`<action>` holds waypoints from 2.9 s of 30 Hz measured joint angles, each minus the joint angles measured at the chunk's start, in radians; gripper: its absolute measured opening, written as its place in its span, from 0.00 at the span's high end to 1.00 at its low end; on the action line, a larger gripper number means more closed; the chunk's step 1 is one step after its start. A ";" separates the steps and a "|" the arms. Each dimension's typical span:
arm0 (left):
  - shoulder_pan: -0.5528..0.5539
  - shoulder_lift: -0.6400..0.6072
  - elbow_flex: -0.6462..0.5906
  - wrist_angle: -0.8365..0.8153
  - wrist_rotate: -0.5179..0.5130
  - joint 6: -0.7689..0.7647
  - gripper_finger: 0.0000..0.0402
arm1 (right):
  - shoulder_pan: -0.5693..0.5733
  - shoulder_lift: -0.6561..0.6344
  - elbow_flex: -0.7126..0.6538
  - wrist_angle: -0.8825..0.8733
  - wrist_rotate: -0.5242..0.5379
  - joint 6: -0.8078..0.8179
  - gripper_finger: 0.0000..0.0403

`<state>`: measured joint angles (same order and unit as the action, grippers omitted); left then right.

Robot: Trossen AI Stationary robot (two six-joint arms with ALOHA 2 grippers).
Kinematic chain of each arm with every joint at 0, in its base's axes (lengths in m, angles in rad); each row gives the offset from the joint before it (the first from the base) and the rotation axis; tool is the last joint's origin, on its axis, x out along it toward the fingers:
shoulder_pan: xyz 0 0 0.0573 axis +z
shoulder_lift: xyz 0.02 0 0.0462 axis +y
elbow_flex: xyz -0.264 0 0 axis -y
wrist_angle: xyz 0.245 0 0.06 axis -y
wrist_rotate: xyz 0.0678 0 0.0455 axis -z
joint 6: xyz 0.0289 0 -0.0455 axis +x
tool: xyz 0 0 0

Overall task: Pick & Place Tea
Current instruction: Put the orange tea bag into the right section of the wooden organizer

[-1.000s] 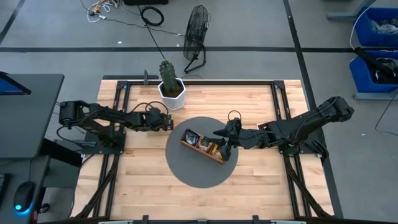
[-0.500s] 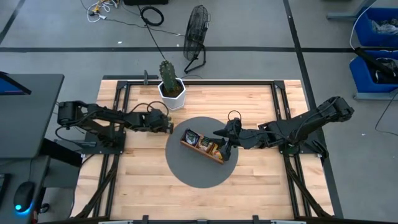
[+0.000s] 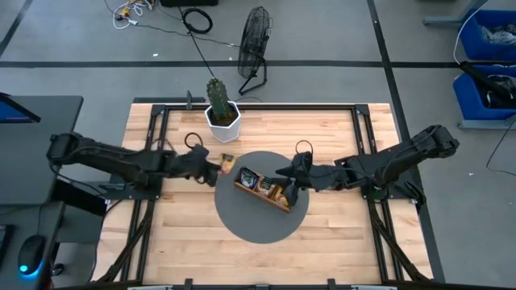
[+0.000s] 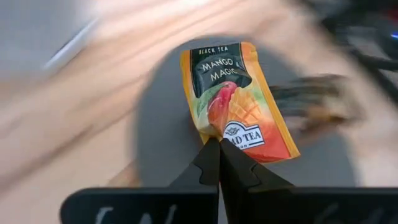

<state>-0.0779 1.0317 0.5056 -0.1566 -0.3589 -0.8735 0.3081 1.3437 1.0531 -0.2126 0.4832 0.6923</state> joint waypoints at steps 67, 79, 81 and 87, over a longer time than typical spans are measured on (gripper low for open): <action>-0.171 0.152 0.283 0.283 -0.307 0.795 0.97 | -0.370 0.265 0.553 -0.388 -0.567 -0.242 1.00; -0.212 0.152 0.279 0.256 -0.310 0.744 0.75 | -0.317 0.140 0.555 -0.652 -0.467 -0.245 1.00; -0.212 0.152 0.280 0.253 -0.311 0.724 0.72 | -0.274 0.141 0.548 -0.711 -0.459 -0.232 1.00; -0.210 0.152 0.280 0.251 -0.317 0.699 0.68 | -0.144 0.144 0.401 -0.679 -0.439 -0.136 1.00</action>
<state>-0.2874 1.1839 0.7853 0.0944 -0.6754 -0.1749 0.1637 1.4879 1.4540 -0.8916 0.0444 0.5560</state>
